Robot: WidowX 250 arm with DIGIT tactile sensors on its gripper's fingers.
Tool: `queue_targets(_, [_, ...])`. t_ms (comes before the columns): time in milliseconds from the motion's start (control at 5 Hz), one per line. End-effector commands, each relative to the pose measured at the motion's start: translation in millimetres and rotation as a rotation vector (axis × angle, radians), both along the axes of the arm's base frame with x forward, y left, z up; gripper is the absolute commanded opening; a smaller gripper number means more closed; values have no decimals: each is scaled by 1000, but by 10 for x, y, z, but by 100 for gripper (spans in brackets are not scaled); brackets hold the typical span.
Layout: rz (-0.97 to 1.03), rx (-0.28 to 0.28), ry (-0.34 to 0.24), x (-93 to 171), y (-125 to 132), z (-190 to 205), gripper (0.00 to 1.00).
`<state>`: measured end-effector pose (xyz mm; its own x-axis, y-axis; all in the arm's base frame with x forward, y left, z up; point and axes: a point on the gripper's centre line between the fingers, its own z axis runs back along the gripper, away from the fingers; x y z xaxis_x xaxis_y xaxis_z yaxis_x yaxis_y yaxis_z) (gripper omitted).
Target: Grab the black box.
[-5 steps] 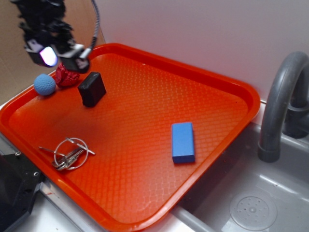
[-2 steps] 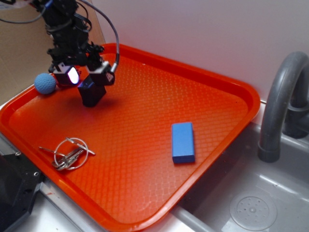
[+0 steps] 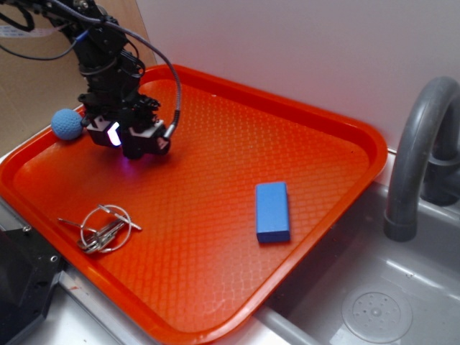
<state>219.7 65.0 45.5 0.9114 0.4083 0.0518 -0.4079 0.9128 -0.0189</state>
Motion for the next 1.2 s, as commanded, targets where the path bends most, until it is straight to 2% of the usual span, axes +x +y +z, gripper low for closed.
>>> queue_targets(0, [-17, 58, -178, -401, 37, 756, 0])
queue_targets(200, [-28, 10, -222, -432, 73, 1123, 0])
queue_targets(400, [-14, -20, -218, -330, 168, 1241, 100])
queue_targets(800, [-11, 16, -166, 12, 183, 897, 100])
queue_targets(1000, [-24, -6, -154, 162, 183, 680, 100])
